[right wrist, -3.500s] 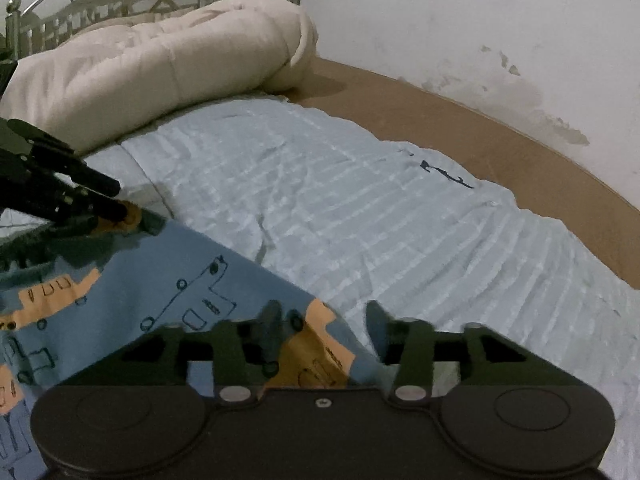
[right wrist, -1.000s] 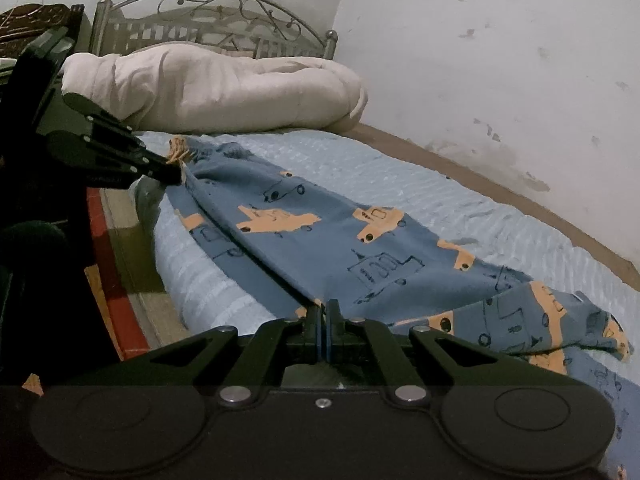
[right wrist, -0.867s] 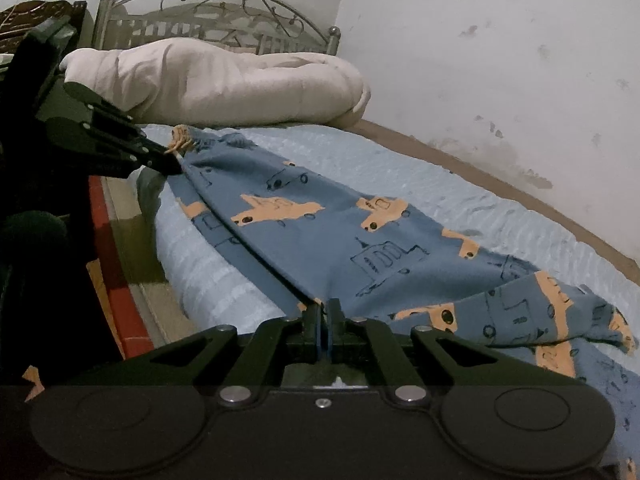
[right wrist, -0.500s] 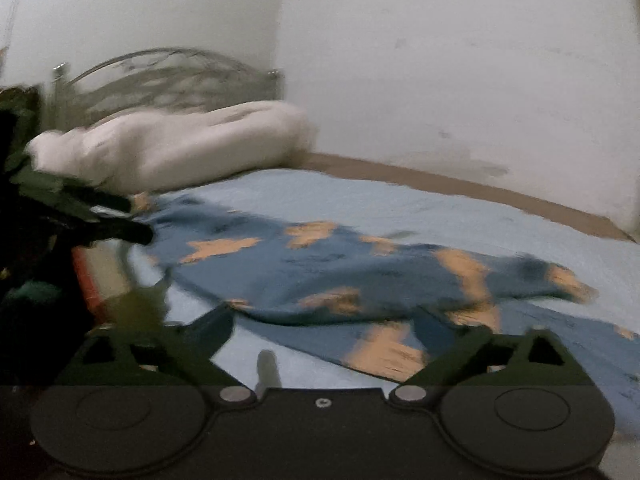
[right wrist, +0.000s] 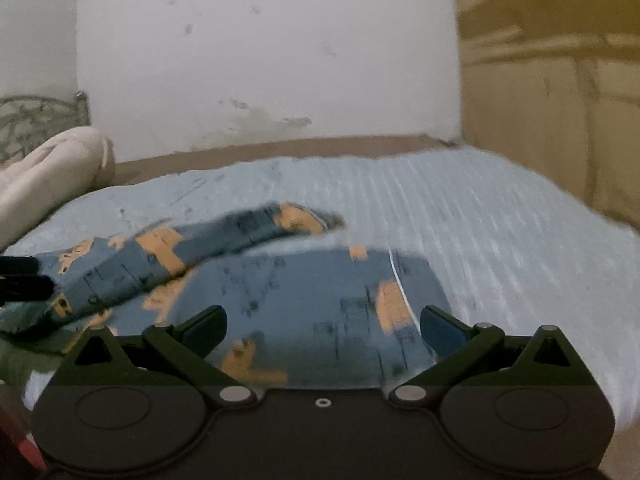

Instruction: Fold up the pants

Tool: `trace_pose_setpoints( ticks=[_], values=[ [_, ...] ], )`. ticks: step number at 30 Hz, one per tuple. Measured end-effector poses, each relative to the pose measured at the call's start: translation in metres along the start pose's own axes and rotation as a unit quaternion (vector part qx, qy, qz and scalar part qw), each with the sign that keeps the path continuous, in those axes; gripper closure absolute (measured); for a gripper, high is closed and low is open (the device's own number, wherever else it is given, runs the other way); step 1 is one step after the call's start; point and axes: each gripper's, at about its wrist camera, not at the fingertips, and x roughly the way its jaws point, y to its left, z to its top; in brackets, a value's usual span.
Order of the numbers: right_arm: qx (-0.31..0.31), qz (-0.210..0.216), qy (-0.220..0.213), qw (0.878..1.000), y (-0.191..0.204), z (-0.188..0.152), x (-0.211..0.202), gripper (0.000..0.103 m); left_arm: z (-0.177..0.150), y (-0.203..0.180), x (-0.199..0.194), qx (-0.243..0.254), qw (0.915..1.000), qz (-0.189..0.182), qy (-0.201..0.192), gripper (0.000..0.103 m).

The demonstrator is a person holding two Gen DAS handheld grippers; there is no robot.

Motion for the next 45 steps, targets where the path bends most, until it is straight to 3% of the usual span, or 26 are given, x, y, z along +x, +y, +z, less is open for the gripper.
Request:
trace_pose_setpoints(
  ticks=[5,9,13,16,18,21,24,25,26,28,31,34,39,45],
  values=[
    [-0.023,0.047,-0.004,0.999,0.013,0.044,0.032,0.001,0.0,-0.001,0.024,-0.044,0.998,0.002,0.046,0.022],
    [-0.02,0.099,0.039,0.994,0.037,0.086,0.078,0.001,-0.007,0.003,0.019,-0.085,0.9956,0.01,0.037,0.024],
    [-0.058,0.094,0.08,0.991,0.076,0.12,0.124,0.001,-0.005,0.003,0.016,-0.085,0.9955,0.015,0.04,0.03],
    [-0.067,0.093,0.109,0.987,0.103,0.133,0.16,0.012,-0.002,0.007,0.018,-0.093,0.9944,0.014,0.048,0.048],
    [-0.059,0.095,0.137,0.984,0.115,0.135,0.18,0.018,0.0,0.009,0.017,-0.096,0.9942,0.014,0.047,0.067],
    [-0.07,0.065,0.175,0.98,0.132,0.131,0.205,0.024,0.002,0.009,0.014,-0.094,0.9947,0.012,0.04,0.088],
    [-0.096,0.039,0.207,0.973,0.143,0.12,0.22,0.026,0.003,0.003,0.009,-0.072,0.9969,0.009,0.029,0.101],
    [-0.102,0.036,0.212,0.971,0.144,0.117,0.221,0.032,0.003,0.001,0.007,-0.063,0.9977,0.009,0.023,0.102],
    [-0.107,0.033,0.216,0.97,0.143,0.114,0.221,0.036,0.003,-0.002,0.005,-0.055,0.9983,0.008,0.018,0.103],
    [-0.11,0.031,0.219,0.969,0.138,0.111,0.219,0.068,0.005,-0.008,0.002,-0.038,0.9992,0.004,0.014,0.103],
    [-0.095,0.03,0.212,0.972,0.123,0.111,0.212,0.097,0.005,-0.018,-0.003,-0.001,1.0,0.008,0.001,0.103],
    [-0.06,0.039,0.185,0.98,0.1,0.113,0.19,0.1,0.005,-0.026,-0.014,0.023,0.9995,-0.015,-0.018,0.103],
    [0.005,0.032,0.105,0.994,0.057,0.105,0.121,0.103,-0.002,-0.043,-0.022,0.088,0.9957,-0.02,-0.021,0.103],
    [0.121,0.011,0.056,0.991,0.008,0.054,0.04,0.103,-0.022,-0.051,-0.023,0.131,0.9912,-0.015,0.005,0.103]
  ],
)
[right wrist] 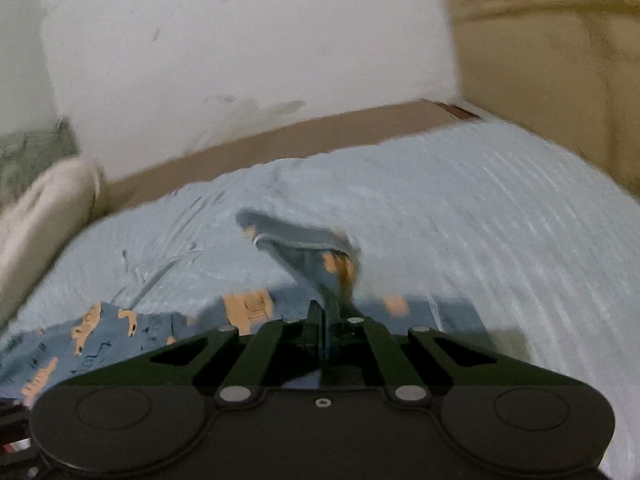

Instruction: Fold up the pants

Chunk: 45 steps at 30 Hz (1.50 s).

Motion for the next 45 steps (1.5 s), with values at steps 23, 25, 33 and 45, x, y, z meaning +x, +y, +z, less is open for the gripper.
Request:
trace_pose_setpoints(
  ticks=[23,25,33,45],
  values=[
    [0.161,-0.011,-0.021,0.987,-0.078,-0.023,0.005,0.087,-0.009,-0.003,-0.003,-0.003,0.9998,0.015,0.008,0.103],
    [0.153,-0.02,-0.028,0.988,-0.078,-0.017,0.006,0.097,-0.008,-0.003,-0.005,-0.001,0.9999,0.016,0.003,0.103],
    [0.098,-0.048,-0.061,0.992,-0.07,-0.031,-0.041,0.097,-0.011,-0.003,-0.001,0.006,0.9998,0.01,0.017,0.103],
    [0.027,-0.103,-0.057,0.993,-0.057,-0.059,-0.04,0.082,-0.012,0.013,-0.002,-0.044,0.9989,0.005,0.017,0.056]
  ],
)
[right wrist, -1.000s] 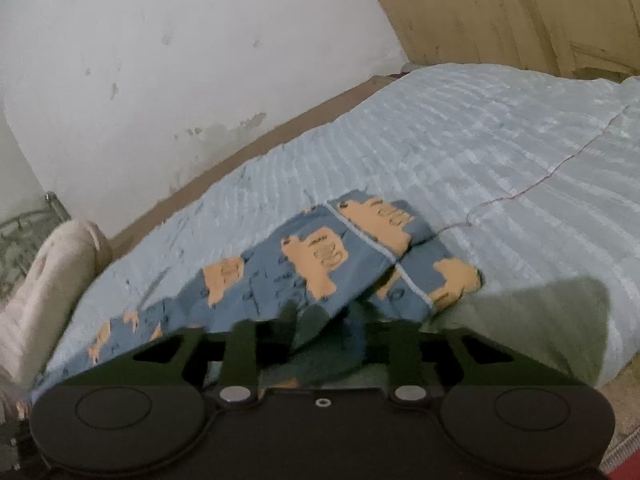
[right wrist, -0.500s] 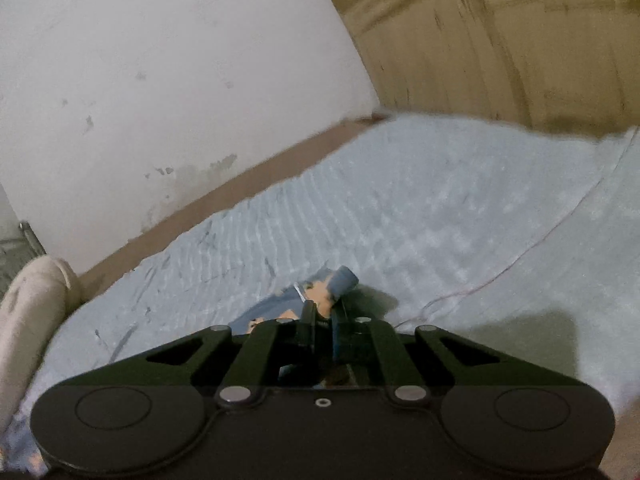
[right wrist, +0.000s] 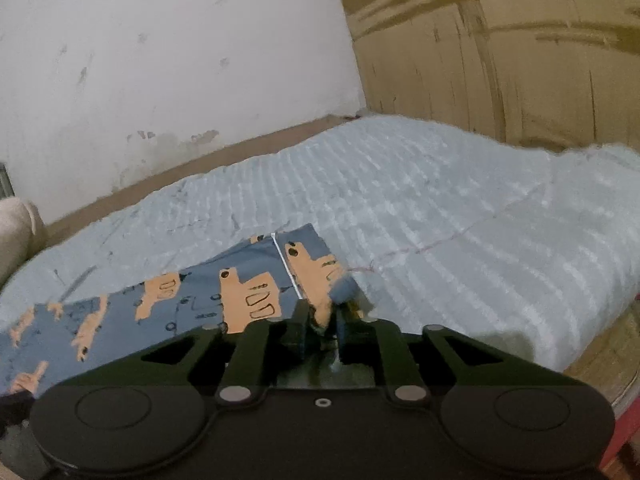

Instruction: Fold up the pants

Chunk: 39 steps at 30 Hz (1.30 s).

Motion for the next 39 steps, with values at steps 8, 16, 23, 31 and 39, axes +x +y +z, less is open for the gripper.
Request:
trace_pose_setpoints(
  ticks=[8,16,23,31,39],
  values=[
    [-0.109,-0.071,-0.006,0.992,0.012,-0.001,0.015,0.022,0.012,0.028,-0.023,-0.028,0.9961,0.073,-0.042,0.011],
    [-0.124,-0.037,-0.072,0.989,0.048,-0.003,-0.004,0.001,0.015,0.107,-0.071,-0.061,0.9745,0.209,-0.053,0.001],
    [-0.158,0.124,-0.062,0.978,0.118,-0.02,-0.01,0.001,-0.028,0.195,-0.111,-0.143,0.9384,0.313,-0.033,0.001],
    [-0.218,0.22,-0.027,0.95,0.188,-0.039,-0.004,0.001,-0.066,0.267,-0.126,-0.307,0.9145,0.262,-0.032,0.013],
    [-0.234,0.233,-0.018,0.944,0.206,-0.044,-0.015,0.001,-0.081,0.292,-0.105,-0.371,0.9009,0.224,-0.015,0.067]
  ],
)
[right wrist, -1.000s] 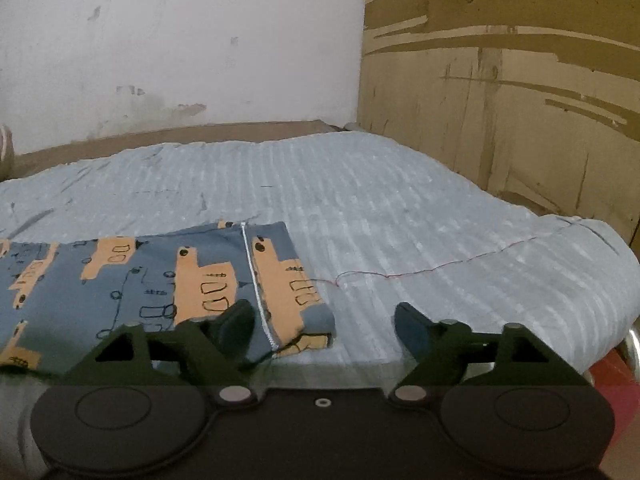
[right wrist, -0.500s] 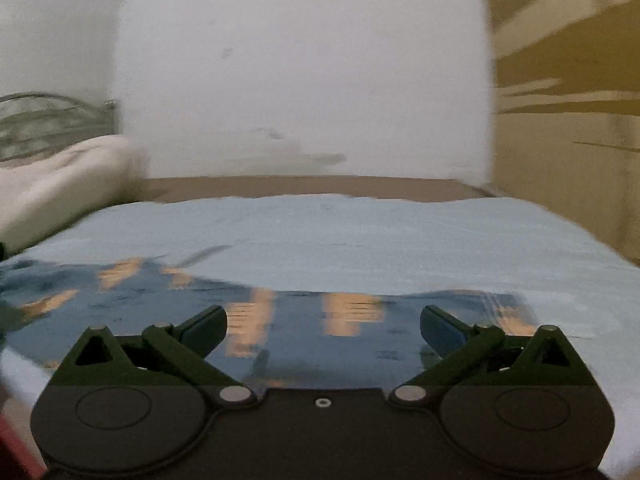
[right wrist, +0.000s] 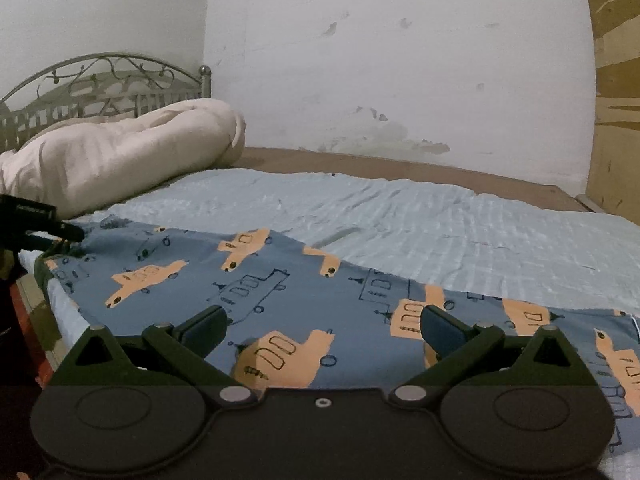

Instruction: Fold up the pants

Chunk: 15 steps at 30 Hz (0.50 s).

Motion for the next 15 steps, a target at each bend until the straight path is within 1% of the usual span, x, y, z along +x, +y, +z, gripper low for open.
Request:
trace_pose_setpoints(
  ticks=[1,2,3,5,9,10,12,15],
  values=[
    [0.0,-0.001,0.002,1.0,-0.001,0.0,0.0,0.001,0.001,0.001,0.002,-0.011,0.9999,0.001,0.007,0.073],
    [0.0,-0.001,0.004,1.0,-0.002,-0.001,0.001,0.001,0.002,0.001,0.002,-0.024,0.9997,0.009,0.005,0.081],
    [0.0,-0.002,0.006,1.0,-0.001,-0.001,0.004,0.001,0.003,0.0,-0.001,-0.029,0.9995,0.013,-0.001,0.085],
    [-0.001,-0.006,0.012,1.0,0.0,-0.001,0.006,0.001,0.005,-0.005,-0.011,-0.024,0.9992,0.024,-0.023,0.087],
    [-0.001,-0.013,0.021,1.0,-0.004,-0.003,0.01,0.001,0.008,-0.023,-0.037,0.019,0.9958,0.043,-0.078,0.088],
    [0.0,-0.014,0.024,1.0,-0.005,-0.004,0.011,0.001,0.008,-0.026,-0.04,0.026,0.9949,0.048,-0.084,0.088],
    [0.001,-0.017,0.031,0.999,-0.007,-0.007,0.014,0.001,0.007,-0.027,-0.039,0.039,0.9943,0.06,-0.079,0.088],
    [0.004,-0.019,0.04,0.999,-0.01,-0.013,0.017,0.001,0.003,-0.021,-0.022,0.038,0.9959,0.07,-0.042,0.087]
  ],
)
